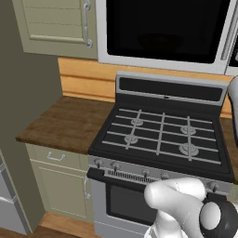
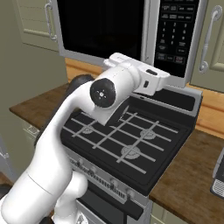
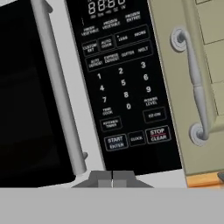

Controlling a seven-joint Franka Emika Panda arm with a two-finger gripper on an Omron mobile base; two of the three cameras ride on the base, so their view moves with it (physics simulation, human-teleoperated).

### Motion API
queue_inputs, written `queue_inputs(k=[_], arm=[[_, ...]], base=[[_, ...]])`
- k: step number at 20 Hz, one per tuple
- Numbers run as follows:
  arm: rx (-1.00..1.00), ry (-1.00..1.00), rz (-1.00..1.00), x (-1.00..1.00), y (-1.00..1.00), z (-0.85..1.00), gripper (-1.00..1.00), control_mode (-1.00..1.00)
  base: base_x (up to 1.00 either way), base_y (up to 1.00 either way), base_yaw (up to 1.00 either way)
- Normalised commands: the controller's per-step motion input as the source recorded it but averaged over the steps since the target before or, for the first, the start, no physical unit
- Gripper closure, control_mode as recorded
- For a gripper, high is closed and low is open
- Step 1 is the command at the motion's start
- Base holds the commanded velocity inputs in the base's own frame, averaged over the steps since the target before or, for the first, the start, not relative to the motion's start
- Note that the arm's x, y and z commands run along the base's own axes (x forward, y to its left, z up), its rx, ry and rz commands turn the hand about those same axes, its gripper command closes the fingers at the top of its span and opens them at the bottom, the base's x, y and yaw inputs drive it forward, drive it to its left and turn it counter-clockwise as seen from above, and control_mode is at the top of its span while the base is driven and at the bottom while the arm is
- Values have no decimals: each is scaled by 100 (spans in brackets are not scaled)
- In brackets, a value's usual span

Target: Pick the squash from the sink and place it in the bowl. Then pick the bowl and place it in the microwave. Then close the microwave door and press the start button.

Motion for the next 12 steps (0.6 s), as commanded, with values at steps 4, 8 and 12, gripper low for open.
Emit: queue_inputs(k=[4,8,12], arm=[[0,1,0,23,-11,14,100,-100],[0,5,-1,29,-2,0,100,-100],[0,2,0,27,-16,0,100,-100]], base=[[0,0,0],[0,0,0],[0,0,0]])
